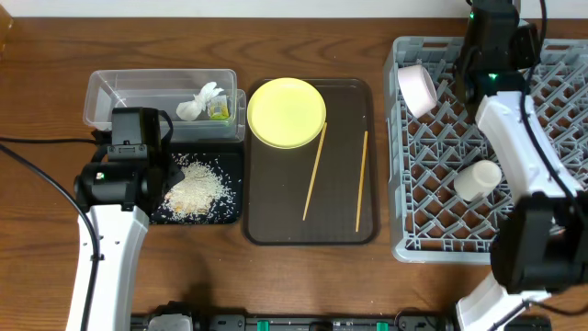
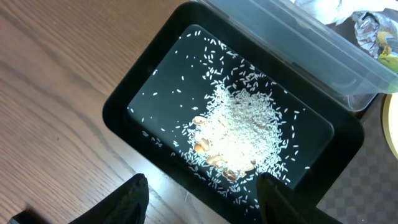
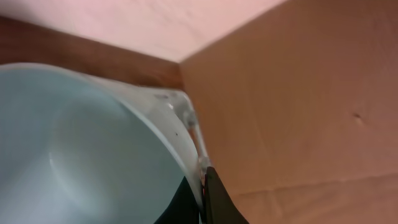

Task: Sort waste into correct bins and load items into the dishwasher rack
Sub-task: 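Carry the blue bowl into the dish rack with the right gripper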

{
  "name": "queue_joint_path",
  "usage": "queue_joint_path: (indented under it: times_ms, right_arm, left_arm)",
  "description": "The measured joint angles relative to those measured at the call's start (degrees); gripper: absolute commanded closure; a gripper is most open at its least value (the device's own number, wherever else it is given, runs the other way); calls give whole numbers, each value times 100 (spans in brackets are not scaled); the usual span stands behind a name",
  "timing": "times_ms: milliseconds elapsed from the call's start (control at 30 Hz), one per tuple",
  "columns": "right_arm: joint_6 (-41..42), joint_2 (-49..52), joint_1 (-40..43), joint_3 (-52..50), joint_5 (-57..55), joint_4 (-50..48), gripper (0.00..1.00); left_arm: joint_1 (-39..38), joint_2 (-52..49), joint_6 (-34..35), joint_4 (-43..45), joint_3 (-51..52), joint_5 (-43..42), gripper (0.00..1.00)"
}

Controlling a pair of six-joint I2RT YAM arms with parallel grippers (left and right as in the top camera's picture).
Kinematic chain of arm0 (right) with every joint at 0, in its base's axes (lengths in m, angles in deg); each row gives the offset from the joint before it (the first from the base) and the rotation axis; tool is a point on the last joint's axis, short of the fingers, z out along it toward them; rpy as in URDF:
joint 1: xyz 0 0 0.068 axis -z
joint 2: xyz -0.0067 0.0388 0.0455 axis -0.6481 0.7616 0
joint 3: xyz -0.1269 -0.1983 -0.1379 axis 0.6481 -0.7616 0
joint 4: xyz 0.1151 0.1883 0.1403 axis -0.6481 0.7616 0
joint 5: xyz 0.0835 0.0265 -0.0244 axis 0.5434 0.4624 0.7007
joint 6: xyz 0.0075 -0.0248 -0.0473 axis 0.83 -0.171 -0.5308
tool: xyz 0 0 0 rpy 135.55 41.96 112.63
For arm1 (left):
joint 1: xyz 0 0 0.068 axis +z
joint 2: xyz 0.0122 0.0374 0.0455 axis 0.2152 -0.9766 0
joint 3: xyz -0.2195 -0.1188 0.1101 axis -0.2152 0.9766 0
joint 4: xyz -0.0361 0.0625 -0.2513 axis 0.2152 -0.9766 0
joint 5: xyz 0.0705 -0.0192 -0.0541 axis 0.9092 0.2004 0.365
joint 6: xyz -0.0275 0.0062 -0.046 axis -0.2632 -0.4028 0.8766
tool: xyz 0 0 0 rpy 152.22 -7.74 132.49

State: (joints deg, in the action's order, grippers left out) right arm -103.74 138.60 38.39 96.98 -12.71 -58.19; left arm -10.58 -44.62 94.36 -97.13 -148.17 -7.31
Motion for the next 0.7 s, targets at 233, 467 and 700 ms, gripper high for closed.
queue_joint_path:
  times_ms: [233, 467, 700]
  right_arm:
    - [-229, 505, 2, 0, -509, -302, 99]
    - [-256, 949, 0, 0, -881, -352, 99]
    - [-249, 979, -101, 0, -1029, -376, 99]
  left_arm:
    - [0, 0, 0, 0, 0, 0, 42]
    - [0, 0, 0, 0, 0, 0, 42]
    - [0, 0, 0, -2, 0, 0, 42]
